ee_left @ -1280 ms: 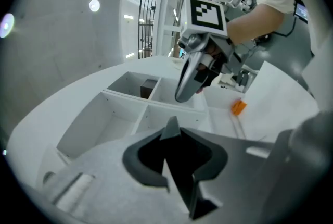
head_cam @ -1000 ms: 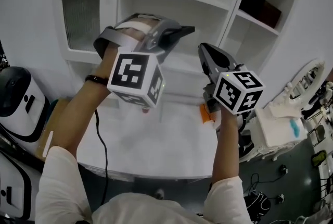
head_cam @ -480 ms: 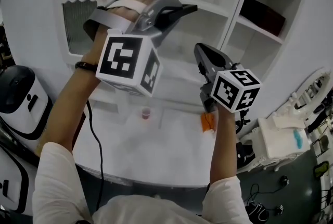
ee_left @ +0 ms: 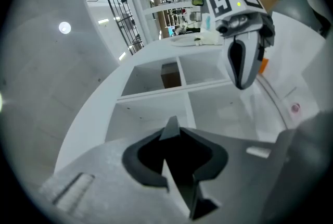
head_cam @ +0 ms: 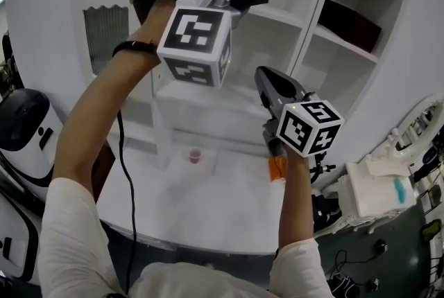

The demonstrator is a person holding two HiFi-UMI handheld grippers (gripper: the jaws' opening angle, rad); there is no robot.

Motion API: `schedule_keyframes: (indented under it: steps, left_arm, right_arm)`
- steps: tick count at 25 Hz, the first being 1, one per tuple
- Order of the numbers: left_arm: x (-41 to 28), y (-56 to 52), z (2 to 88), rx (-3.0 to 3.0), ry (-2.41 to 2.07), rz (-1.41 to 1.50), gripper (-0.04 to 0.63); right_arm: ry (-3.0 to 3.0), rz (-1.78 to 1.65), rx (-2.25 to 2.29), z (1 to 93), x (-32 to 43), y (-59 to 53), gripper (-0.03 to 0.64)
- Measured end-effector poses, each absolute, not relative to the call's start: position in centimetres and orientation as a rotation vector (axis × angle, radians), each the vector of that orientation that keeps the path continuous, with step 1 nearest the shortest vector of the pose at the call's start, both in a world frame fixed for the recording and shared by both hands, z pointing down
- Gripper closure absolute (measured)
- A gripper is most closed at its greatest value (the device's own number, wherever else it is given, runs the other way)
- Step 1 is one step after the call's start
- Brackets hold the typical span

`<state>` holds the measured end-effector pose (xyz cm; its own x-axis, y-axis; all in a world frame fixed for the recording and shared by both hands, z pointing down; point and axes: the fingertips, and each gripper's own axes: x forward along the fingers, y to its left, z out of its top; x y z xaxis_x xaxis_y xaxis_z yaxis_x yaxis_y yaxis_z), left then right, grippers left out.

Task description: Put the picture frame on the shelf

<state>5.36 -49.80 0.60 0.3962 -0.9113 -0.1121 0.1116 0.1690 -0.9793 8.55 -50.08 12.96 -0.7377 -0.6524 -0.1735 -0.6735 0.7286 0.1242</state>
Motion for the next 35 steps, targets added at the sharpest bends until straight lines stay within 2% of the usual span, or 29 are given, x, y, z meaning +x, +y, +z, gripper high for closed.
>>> schedule_keyframes:
  steps: [9, 17, 26, 30, 35]
  left_arm:
    - [5.0, -53.3, 1.3, -1.225, 0.821, -0.928, 0.528]
    - [5.9, -56.2, 3.8, -1.326, 0.754, -0.97, 0.526]
    - [5.6, -58.8, 3.2, -1.375, 0.692, -1.019, 0.526]
    - [5.1, -60.1, 3.9, -1.369, 0.673, -1.078, 0.479]
    - [4.7, -60.8, 4.1, -1.359, 0.684, -1.113, 0.469]
  right_arm:
    - [2.793, 0.215, -1.081, 13.7, 9.7, -50.8, 0.612]
    - [2.817, 0.34, -1.158, 14.3, 8.4, -51.0, 0.612]
    - [2.83, 0.316, -1.11, 14.7, 8.5, -51.4, 0.612]
    - [2.841, 0.31, -1.096, 15.0, 8.4, -51.5, 0.611]
    - [2.847, 0.312, -1.098, 15.4, 8.0, -51.9, 0.611]
